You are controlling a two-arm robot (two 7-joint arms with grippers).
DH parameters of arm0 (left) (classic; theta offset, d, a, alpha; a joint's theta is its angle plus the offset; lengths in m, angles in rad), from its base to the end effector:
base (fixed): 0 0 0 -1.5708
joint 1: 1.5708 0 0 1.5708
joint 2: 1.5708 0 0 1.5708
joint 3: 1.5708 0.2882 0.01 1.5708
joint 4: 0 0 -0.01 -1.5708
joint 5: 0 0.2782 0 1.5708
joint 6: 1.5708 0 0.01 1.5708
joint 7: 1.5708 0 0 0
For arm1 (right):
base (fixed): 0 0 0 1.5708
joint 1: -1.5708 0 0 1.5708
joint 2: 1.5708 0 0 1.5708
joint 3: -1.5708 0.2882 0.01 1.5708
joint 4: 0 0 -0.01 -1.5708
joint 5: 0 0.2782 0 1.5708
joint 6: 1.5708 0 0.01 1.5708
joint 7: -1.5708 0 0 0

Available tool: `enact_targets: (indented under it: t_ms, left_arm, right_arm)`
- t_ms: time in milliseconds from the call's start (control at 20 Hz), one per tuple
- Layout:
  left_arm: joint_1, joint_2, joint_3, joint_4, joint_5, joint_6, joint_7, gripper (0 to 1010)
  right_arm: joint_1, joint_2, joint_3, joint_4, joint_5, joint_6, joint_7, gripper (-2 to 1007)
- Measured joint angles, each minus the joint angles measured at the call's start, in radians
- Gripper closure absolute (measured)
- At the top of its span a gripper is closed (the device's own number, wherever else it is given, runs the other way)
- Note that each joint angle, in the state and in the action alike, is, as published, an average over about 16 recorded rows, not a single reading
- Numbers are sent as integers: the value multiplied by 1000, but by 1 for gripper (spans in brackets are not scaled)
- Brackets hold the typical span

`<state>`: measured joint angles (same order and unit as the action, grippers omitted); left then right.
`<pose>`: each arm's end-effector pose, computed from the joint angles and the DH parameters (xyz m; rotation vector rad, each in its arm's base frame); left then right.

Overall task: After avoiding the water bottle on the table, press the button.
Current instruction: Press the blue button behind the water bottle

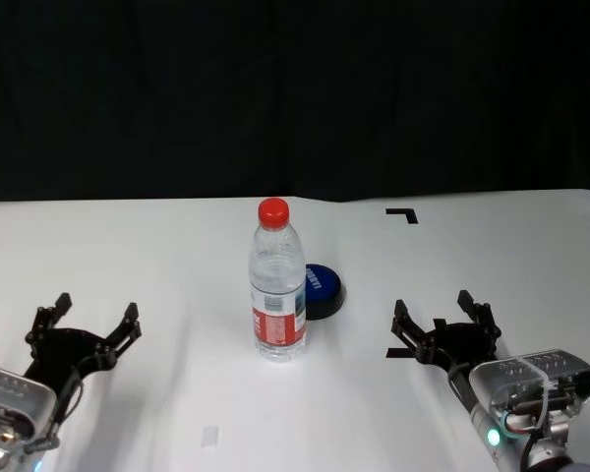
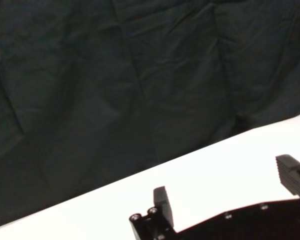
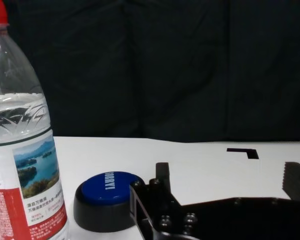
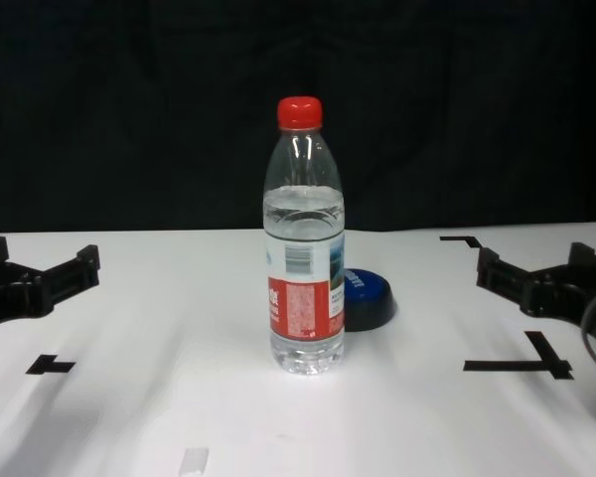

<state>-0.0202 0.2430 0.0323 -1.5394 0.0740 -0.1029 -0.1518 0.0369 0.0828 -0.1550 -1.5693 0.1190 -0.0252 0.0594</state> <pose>0.3036 0.0643 -0.2935 0.1976 -0.2951 1.3627 0.3055 0.0212 -0.2901 0.0608 -0.0093 -1.3567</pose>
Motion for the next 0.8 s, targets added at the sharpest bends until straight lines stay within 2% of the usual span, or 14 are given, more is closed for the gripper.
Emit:
enact_targets:
  t_ms: [450,800]
  left_arm:
    - [0,0,0,0,0,0,0,1]
    - [0,0,0,0,0,0,0,1]
  right_arm:
    - [17,-7,14,16,-18,4,30,3]
    - [37,-11,15,38,-27,8,47,3]
